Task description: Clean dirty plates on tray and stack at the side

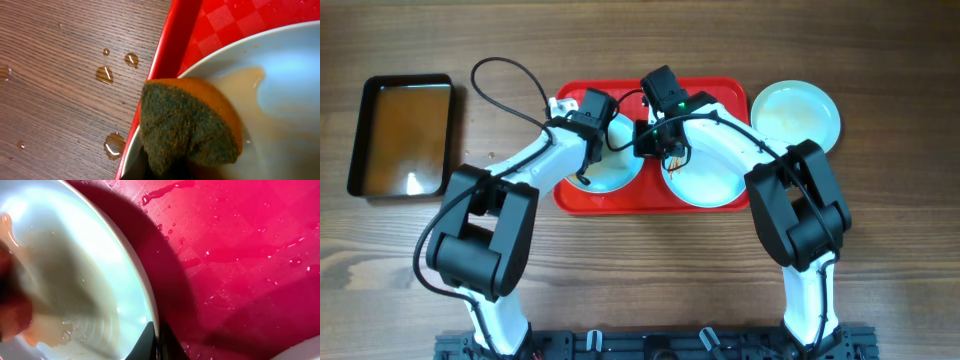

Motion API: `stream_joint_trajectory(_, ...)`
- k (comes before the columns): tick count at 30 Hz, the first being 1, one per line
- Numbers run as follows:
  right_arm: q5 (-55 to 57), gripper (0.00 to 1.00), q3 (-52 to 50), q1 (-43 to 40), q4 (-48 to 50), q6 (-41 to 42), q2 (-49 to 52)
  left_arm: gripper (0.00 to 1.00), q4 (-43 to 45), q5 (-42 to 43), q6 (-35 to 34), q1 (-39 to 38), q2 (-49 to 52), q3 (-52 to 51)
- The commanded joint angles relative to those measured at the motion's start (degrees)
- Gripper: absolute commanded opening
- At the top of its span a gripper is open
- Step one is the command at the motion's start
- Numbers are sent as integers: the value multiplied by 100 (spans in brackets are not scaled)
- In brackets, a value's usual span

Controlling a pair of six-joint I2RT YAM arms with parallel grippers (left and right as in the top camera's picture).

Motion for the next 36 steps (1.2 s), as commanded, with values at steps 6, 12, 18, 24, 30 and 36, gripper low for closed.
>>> stream_joint_trajectory(6,411,4,-144,-61,-96,-411,197,4,-118,-1480,-245,136,-1106,-199)
stream_joint_trajectory(12,411,4,205,-63,-382,-1338,-103,4,-269,1740,-702,820,-2264,-201)
stream_joint_trajectory(18,1460,4,636,-61,-590,-2037,-887,4,-1150,3132,-697,1681,-2262,-212)
stream_joint_trajectory(24,2702,5,675,-61,-446,-3399,-2024,4,-1281,3156,-638,1753,-2262,-212)
stream_joint_trajectory(30,3842,5,675,-61,-179,-4813,-2959,4,-1294,3202,-638,1753,-2262,-212)
stream_joint_trajectory(36,4347,5,667,9,-173,-4795,-2924,4,-1298,3364,-636,1746,-2262,-212)
